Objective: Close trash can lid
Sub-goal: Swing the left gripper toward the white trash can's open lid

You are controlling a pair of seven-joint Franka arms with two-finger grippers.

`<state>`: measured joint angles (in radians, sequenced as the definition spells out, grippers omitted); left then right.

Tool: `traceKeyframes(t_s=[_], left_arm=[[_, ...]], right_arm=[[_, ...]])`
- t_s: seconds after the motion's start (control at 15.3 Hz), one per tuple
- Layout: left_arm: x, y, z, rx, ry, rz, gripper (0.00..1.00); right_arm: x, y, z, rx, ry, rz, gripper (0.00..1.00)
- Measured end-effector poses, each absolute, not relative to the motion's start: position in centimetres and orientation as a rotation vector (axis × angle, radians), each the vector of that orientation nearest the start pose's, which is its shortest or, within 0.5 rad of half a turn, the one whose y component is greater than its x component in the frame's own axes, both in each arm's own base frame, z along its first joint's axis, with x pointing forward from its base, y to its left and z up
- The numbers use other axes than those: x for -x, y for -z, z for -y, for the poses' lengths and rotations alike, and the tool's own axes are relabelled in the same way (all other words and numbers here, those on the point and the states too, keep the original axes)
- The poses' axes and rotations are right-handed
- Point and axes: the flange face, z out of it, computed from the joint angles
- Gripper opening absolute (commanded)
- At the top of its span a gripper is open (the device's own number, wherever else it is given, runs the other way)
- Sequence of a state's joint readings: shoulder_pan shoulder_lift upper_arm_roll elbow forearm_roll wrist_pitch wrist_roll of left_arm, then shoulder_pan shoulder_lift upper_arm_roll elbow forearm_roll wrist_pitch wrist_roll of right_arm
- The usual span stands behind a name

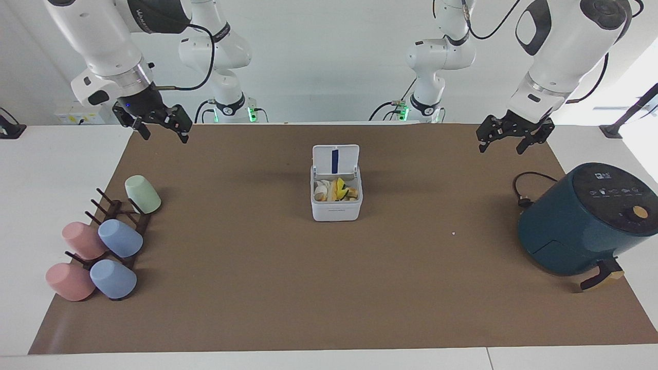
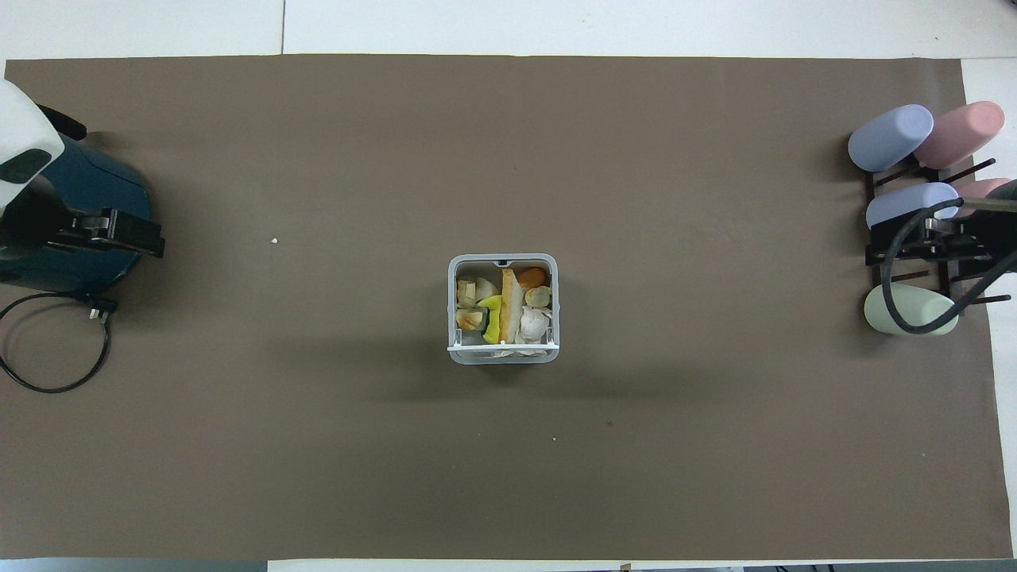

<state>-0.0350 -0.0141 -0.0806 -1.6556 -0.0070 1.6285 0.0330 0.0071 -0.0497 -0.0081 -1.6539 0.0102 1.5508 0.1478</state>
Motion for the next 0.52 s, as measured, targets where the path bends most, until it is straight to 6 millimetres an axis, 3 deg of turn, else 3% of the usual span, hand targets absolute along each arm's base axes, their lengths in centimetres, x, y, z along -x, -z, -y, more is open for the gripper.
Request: traceKeyframes(t_s=[0.07,0.13,0.26,0.33,0.52], left_arm=[[-54.9,-59.7,7.0,3.138,-0.022,-0.242,1.0],[-54.7,-59.7,8.2,3.139,-0.023,-0.244,0.84],[-53.7,-59.5,12.9,3.142,-0.031,-0.2,0.05],[-52.6,-59.2,16.2,3.142,-0.038,-0.17,0.0],[-46.9,-57.5,26.5,3.132,-0.057,-0.215,0.0]], right_arm=[[-53.5,-61.1,0.0,3.125,-0.085,-0.233,1.0],[-53.5,-61.1,0.0,3.125,-0.085,-0.233,1.0],[-53.5,-61.1,0.0,3.125,-0.085,-0.233,1.0],[-53.5,-61.1,0.0,3.125,-0.085,-0.233,1.0],[-53.5,-61.1,0.0,3.125,-0.085,-0.233,1.0]])
